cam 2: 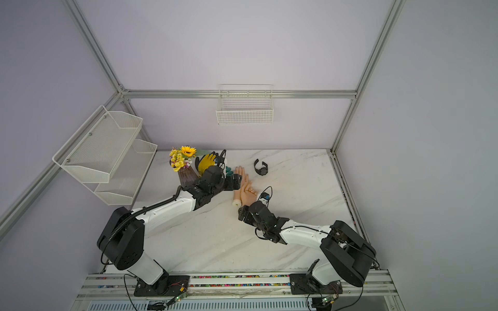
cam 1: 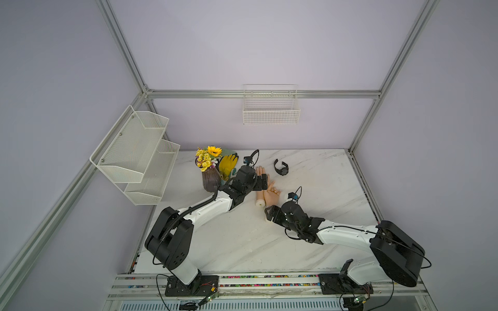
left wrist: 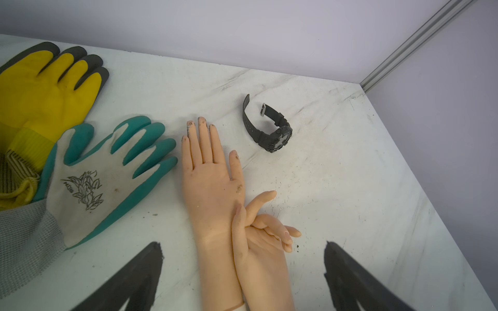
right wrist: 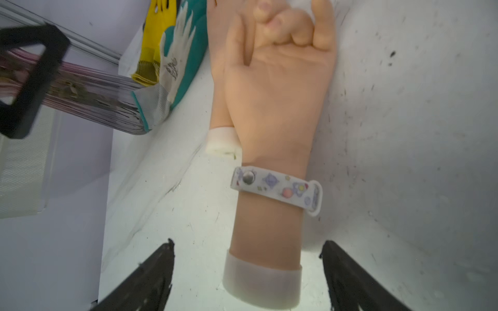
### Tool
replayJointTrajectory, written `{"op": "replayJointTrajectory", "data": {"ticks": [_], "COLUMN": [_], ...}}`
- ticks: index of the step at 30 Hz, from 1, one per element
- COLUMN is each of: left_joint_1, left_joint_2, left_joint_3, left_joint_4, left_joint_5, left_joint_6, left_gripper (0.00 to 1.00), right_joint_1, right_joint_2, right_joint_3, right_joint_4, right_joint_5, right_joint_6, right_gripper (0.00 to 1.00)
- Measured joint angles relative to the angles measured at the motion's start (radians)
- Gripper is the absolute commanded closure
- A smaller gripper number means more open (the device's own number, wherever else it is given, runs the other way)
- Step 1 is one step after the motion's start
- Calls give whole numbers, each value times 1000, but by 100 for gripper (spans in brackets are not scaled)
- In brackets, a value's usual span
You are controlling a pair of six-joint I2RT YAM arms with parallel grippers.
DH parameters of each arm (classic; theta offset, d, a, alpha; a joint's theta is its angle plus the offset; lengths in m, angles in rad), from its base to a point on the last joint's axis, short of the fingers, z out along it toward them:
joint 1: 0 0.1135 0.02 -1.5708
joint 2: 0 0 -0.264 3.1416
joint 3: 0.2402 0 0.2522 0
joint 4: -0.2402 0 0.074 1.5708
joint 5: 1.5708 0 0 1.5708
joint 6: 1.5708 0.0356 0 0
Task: Take off the watch
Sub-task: Adjust the hand at the center of the board.
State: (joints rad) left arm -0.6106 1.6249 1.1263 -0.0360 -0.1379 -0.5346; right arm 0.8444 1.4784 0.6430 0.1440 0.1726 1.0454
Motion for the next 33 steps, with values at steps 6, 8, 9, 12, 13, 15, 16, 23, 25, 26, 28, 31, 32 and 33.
{"op": "replayJointTrajectory", "data": {"ticks": [6, 8, 9, 12, 13, 15, 16, 23, 25, 26, 28, 31, 32, 33], "left_joint_1": [-4, -4, -4, -4, -4, -4, -4, -7, -12, -16, -30, -66, -79, -88], "left_joint_2": [-15, -18, -18, -18, -18, -18, -18, -73, -133, -177, -267, -413, -460, -495], "left_joint_3": [-19, -23, -23, -24, -24, -24, -24, -66, -111, -142, -191, -254, -274, -288], "left_joint_4": [5, 4, 4, 5, 5, 11, 14, 33, 48, 55, 69, 94, 103, 105], "left_joint_5": [-1, -5, -5, -3, -2, 4, 6, 36, 38, 38, 32, 3, -13, -25], "left_joint_6": [24, 34, 39, 47, 48, 49, 50, 56, 60, 62, 71, 86, 92, 94], "left_gripper": [6, 5, 5, 5, 5, 5, 5, 5, 5, 5, 6, 6, 6, 6], "right_joint_1": [7, 7, 7, 7, 7, 7, 7, 7, 6, 5, 5, 5, 5, 6], "right_joint_2": [137, 153, 158, 153, 148, 125, 107, -177, -276, -328, -409, -459, -460, -455], "right_joint_3": [91, 95, 95, 87, 83, 65, 53, -38, -62, -81, -113, -137, -146, -152], "right_joint_4": [-32, -32, -35, -38, -39, -45, -52, -169, -151, -126, -69, 9, 40, 61], "right_joint_5": [34, 42, 47, 57, 59, 64, 70, 179, 194, 189, 152, 52, 15, -20], "right_joint_6": [9, 12, 17, 24, 28, 24, 26, -18, -105, -166, -285, -436, -479, -508], "right_gripper": [25, 35, 42, 59, 63, 68, 69, 76, 76, 76, 79, 91, 93, 94]}}
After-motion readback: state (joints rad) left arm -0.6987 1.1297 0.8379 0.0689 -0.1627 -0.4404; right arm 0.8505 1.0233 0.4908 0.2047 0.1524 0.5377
